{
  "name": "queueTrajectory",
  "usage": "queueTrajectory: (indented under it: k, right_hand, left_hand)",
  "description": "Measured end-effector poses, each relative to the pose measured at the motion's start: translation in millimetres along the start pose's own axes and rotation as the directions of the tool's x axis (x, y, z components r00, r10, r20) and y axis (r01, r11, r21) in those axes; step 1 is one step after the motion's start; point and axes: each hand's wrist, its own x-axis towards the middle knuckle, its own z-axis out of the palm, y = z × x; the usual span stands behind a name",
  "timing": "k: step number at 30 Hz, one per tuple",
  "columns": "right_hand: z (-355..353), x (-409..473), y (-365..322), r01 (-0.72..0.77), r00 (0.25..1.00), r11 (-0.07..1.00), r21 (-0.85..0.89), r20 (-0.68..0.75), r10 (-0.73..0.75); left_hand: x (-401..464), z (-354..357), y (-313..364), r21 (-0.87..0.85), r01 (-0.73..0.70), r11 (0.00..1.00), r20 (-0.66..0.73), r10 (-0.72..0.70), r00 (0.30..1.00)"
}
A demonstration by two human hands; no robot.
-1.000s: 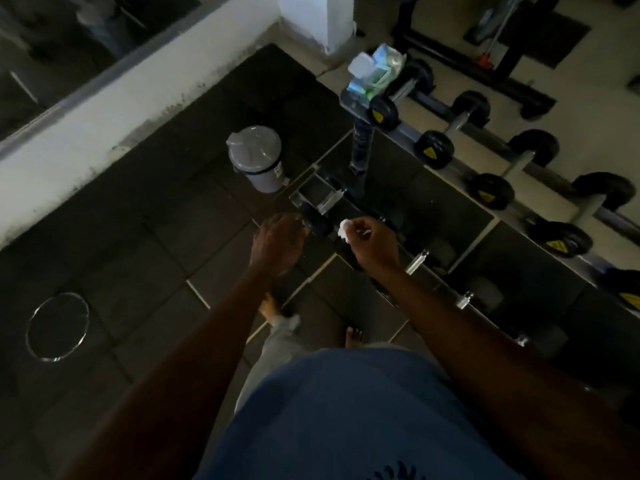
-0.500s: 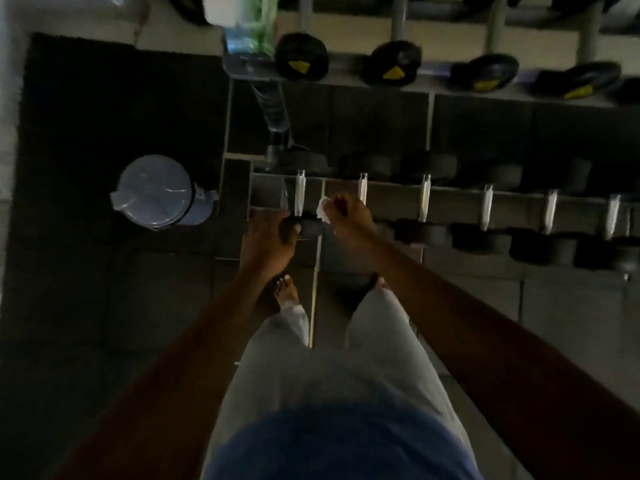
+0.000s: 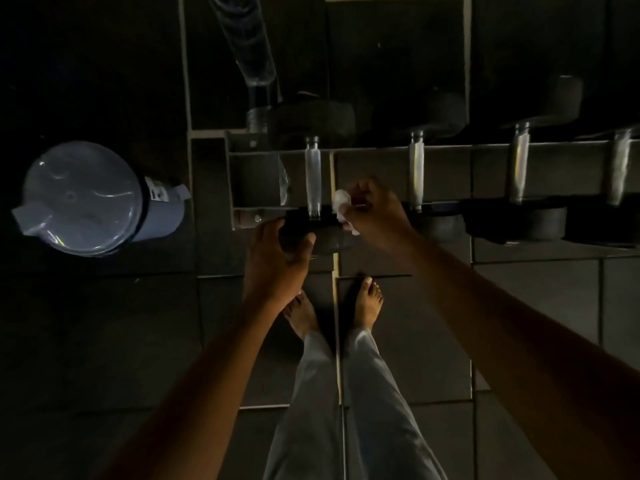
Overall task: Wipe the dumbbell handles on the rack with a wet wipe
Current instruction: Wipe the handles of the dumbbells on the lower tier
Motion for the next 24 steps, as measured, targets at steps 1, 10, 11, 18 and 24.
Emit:
queueTrajectory:
  k: [1,10,11,18,24]
  right_hand:
    - [0.4,7.4,0.3,0.018,1.000,1.000,0.002,0.021,-0.018]
    - [10.3,46.9,-3.6,0.315,0.949,0.862,-0.397,0.129,-0.287]
    - [12.8,50.0,-4.1,0.352,0.936,0.838,-0.417,0.158,-0.315]
    - [13.8,67.5,12.9,0.512,0.859,0.644,-0.569,0.344,-0.379]
    - [9.9,76.3,13.5,0.660,0.739,0.397,-0.638,0.455,-0.497]
  left_hand:
    - [4.1,2.9,-3.2,-0.019,0.015,1.000,-0.002,-0.015,1.000]
    - [23.7,33.2,-9.0,-0.329,0.200,0.923,0.016,-0.207,0.978]
    - [24.7,37.0,-10.5,-0.362,0.202,0.910,0.014,-0.211,0.977]
    - [28.6,55.5,-19.0,-0.591,0.211,0.778,0.044,-0.231,0.972]
    - [28.3,62.5,-23.8,-0.631,0.174,0.756,0.009,-0.218,0.976]
